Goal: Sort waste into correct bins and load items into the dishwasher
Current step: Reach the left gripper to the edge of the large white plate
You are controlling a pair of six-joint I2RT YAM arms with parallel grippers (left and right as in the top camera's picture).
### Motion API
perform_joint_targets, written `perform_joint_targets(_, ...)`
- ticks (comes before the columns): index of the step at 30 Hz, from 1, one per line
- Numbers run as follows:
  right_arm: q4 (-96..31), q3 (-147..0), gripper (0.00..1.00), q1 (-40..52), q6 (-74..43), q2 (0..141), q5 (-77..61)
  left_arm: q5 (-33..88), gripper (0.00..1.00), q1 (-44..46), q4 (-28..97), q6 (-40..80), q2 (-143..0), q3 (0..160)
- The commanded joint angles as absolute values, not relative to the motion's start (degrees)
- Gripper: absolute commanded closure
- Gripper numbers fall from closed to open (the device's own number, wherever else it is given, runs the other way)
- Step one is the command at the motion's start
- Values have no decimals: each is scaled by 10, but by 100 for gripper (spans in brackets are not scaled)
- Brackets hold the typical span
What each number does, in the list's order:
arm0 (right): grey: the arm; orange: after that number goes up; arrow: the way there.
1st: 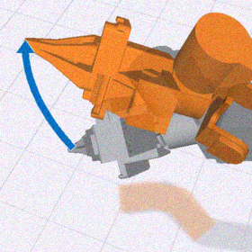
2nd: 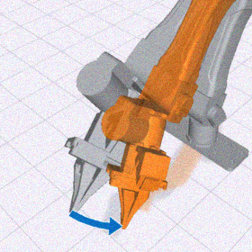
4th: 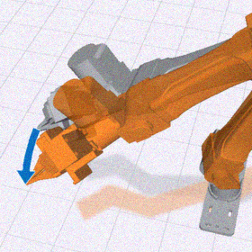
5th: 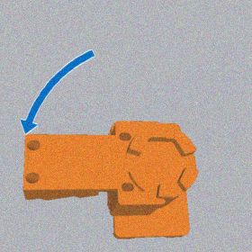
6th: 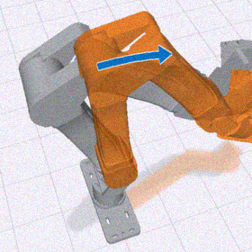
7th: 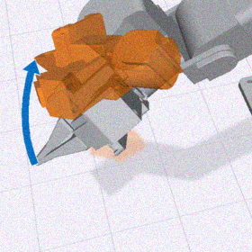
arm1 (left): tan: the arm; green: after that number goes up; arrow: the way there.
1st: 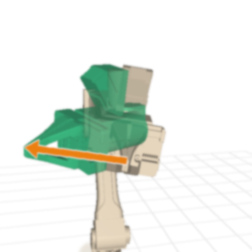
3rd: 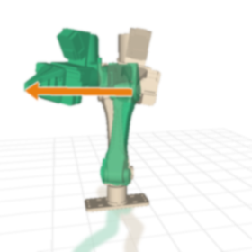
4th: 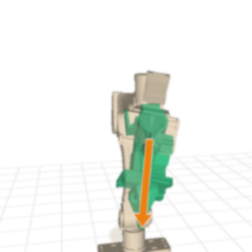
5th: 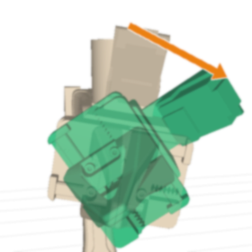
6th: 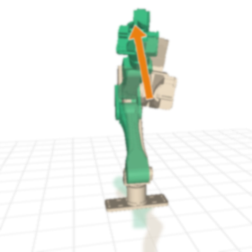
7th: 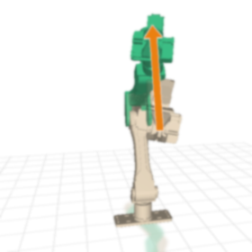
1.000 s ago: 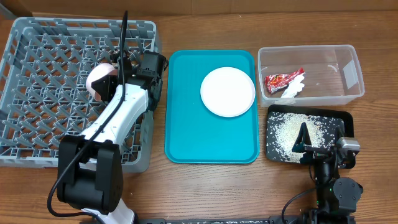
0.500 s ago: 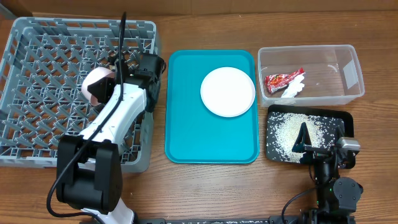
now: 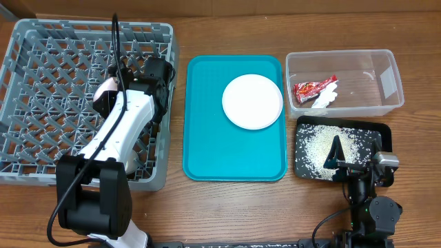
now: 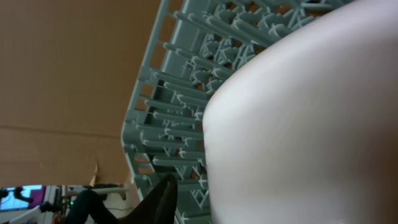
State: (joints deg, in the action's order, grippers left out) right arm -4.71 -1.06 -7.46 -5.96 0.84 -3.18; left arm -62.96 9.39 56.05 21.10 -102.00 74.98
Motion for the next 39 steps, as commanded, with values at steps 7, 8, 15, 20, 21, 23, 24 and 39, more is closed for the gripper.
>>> perform_joint_targets(7,-44,-5,0,-77,-59,2,-31,-474,32,102,610,238,-914,838)
perform_joint_targets(8,-44,-5,0,-77,-59,2,-31,-455,31,102,615,238,-903,844)
perform_joint_targets(15,-44,-4,0,-77,-59,2,-31,-354,0,117,630,208,-835,881)
perform_joint_targets(20,-44,-4,0,-77,-59,2,-31,-201,0,121,599,182,-802,890)
perform_joint_targets(21,-44,-4,0,-77,-59,2,-31,-144,0,122,592,154,-801,890)
perform_joint_targets(23,-44,-5,0,-77,-59,2,-31,1,9,125,575,77,-803,890)
perform_joint_targets(24,-44,-4,0,-77,-59,2,-31,34,13,130,571,67,-807,890)
perform_joint_targets(39,-44,-5,0,-77,-59,2,-31,13,32,298,477,242,-1069,890)
